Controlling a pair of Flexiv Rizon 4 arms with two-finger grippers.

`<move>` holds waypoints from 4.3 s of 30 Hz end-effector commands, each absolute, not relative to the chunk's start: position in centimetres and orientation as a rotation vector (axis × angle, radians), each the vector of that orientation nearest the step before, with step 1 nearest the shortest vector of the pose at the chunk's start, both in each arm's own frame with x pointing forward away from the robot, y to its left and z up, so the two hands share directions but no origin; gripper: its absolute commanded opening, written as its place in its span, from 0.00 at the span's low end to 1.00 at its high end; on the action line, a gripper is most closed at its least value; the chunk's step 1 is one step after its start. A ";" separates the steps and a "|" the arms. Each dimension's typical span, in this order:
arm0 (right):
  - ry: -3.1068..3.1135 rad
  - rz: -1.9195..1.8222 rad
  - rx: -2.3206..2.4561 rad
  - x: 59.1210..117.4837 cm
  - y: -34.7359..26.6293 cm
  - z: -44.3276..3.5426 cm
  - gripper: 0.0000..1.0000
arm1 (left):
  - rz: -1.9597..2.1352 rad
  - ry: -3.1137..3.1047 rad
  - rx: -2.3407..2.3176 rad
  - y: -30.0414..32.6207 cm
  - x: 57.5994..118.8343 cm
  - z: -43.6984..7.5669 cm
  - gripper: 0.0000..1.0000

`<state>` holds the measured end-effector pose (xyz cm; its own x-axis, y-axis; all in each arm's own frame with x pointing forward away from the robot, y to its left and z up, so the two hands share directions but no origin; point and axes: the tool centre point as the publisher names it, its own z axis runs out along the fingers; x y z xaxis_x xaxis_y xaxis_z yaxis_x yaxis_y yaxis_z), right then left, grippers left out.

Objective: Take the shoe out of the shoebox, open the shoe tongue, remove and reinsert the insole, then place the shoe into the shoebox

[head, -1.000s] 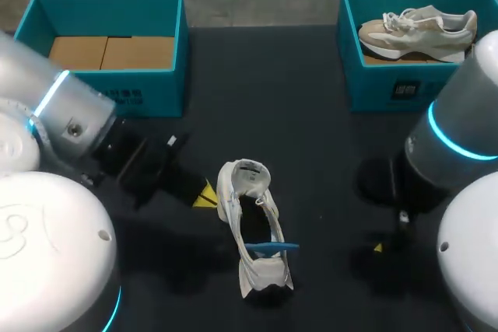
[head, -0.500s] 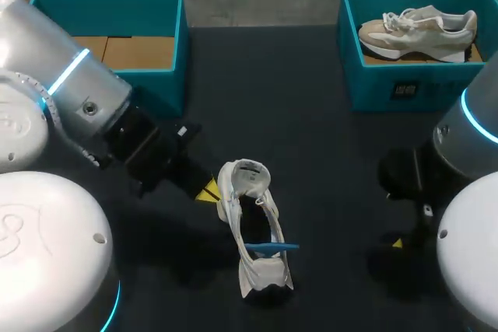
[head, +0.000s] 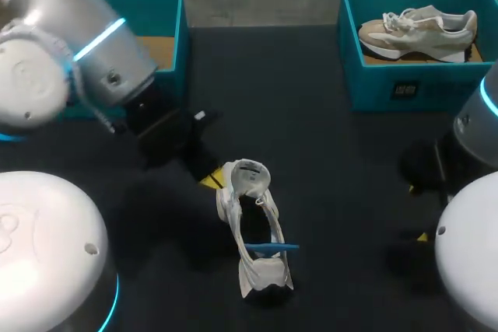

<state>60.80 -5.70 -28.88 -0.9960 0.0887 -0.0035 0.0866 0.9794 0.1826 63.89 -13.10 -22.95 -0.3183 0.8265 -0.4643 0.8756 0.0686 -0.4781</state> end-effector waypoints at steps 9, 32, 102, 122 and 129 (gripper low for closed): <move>3.104 0.404 0.134 60.2 -7.6 -26.8 1.00 | -0.863 2.307 2.151 -15.6 63.6 -24.2 0.00; 3.105 0.466 0.148 60.4 -7.8 -25.8 1.00 | -0.872 2.288 2.244 -17.3 63.4 -26.7 0.00; 3.105 0.466 0.148 60.4 -7.8 -25.8 1.00 | -0.416 2.412 2.337 -19.0 61.4 -41.7 0.00; 3.105 0.466 0.148 60.4 -7.8 -25.8 1.00 | -0.506 2.342 2.443 -18.8 61.4 -36.0 0.00; 3.105 0.466 0.148 60.4 -7.8 -25.8 1.00 | -0.353 2.364 2.547 -19.4 59.8 -39.2 0.00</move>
<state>60.57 -7.76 -25.76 -0.9957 0.0907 0.0168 0.0916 0.9514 0.2940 60.13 -17.55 -37.37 0.0679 0.9972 0.0312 0.9246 -0.0512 -0.3775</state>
